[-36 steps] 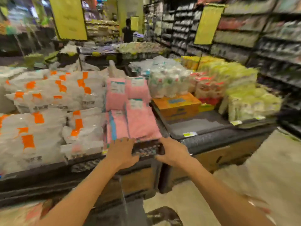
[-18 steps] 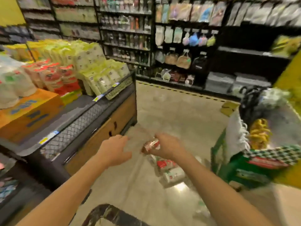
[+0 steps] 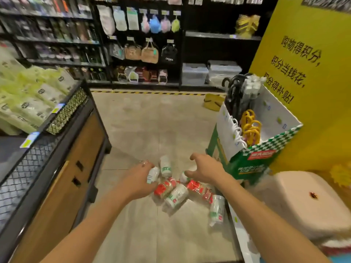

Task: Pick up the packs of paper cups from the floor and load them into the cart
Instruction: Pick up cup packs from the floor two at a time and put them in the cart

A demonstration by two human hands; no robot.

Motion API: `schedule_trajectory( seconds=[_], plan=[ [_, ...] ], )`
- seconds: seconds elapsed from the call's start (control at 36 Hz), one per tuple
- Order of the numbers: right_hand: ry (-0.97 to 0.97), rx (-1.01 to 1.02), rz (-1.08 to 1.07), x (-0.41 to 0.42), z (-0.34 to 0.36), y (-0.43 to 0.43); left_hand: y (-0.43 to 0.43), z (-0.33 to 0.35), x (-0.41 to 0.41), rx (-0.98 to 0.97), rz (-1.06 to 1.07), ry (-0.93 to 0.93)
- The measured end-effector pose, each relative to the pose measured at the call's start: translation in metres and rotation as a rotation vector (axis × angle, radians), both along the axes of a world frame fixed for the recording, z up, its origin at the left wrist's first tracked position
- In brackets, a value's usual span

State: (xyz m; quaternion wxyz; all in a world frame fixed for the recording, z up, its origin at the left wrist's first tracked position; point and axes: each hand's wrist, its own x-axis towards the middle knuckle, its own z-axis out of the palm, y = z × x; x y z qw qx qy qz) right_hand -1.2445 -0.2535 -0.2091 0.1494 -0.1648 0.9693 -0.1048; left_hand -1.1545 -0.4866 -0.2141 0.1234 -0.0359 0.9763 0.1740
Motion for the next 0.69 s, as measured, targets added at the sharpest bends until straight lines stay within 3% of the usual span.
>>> schedule_trajectory(
  seconds=[0.39, 0.69],
  plan=[
    [-0.113, -0.022, -0.22, -0.053, -0.048, -0.013, -0.012, -0.029, -0.121, 0.028, -0.186, -0.127],
    [-0.216, -0.062, -0.325, -0.183, -0.121, 0.012, 0.019, -0.101, -0.266, -0.065, -0.274, -0.213]
  ],
)
